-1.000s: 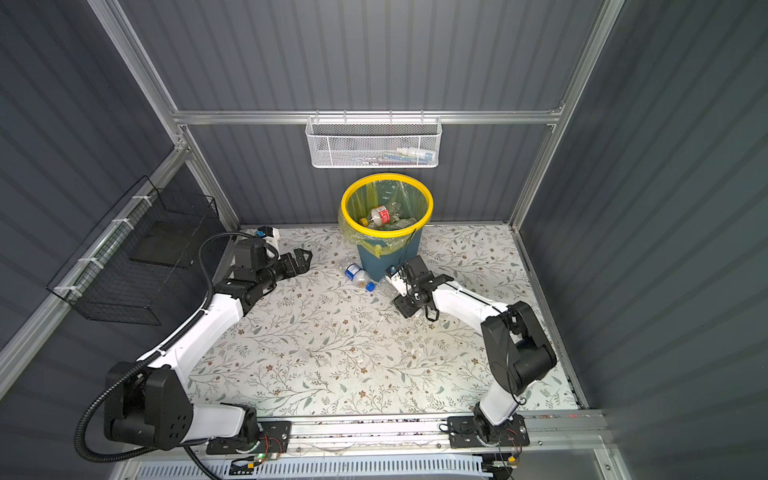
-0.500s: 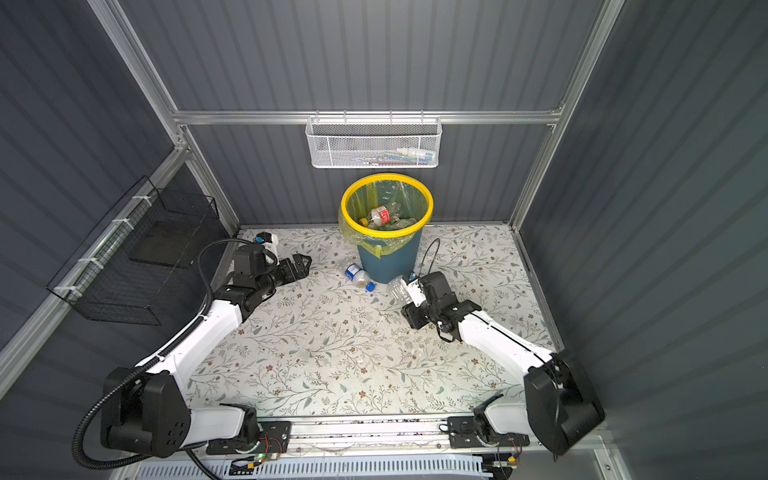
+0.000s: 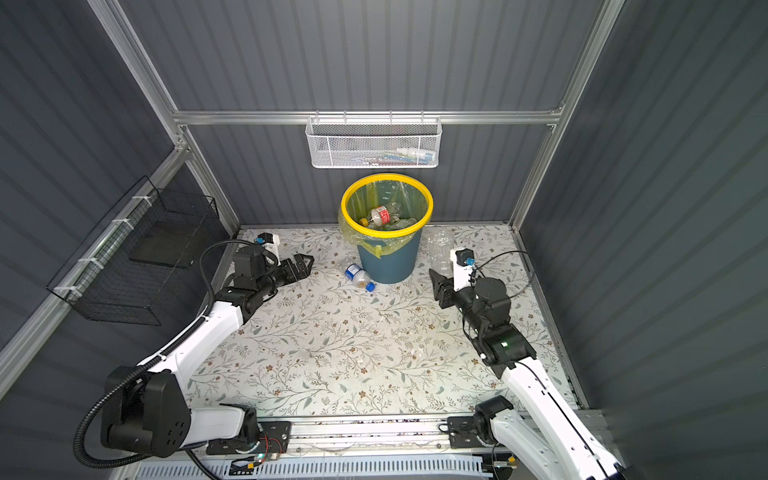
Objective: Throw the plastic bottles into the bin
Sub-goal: 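Lift the blue-capped bottle high and swing it over the bin with the right gripper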
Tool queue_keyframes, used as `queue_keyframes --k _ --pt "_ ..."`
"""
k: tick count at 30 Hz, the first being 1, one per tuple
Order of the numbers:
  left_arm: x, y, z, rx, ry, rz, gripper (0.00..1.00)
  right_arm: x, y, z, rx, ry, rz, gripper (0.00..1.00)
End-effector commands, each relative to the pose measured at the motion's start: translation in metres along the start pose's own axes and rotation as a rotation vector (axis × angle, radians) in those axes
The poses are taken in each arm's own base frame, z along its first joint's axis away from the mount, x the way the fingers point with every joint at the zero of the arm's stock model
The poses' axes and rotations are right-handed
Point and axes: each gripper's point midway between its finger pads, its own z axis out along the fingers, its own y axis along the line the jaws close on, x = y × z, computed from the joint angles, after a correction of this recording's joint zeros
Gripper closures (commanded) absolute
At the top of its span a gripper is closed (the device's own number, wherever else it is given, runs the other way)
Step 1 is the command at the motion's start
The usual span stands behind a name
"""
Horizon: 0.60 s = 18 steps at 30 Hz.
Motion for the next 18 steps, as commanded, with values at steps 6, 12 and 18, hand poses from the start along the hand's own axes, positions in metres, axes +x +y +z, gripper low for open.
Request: queue_keyframes --k 6,12,18 --pt "-0.014 -0.015 -0.011 0.055 -0.03 -0.033 0.01 -0.144 0.001 -0.036 0.013 -0.387 0.008 0.37" --pt "-0.004 -0.023 -0.005 0.101 -0.028 -0.108 0.03 -0.204 0.025 0.046 -0.129 -0.295 0.065 0.36" --pt "0.025 -0.04 0.005 0.043 0.016 -0.08 0.0 -0.17 0.034 0.151 -0.14 0.125 0.129 0.02"
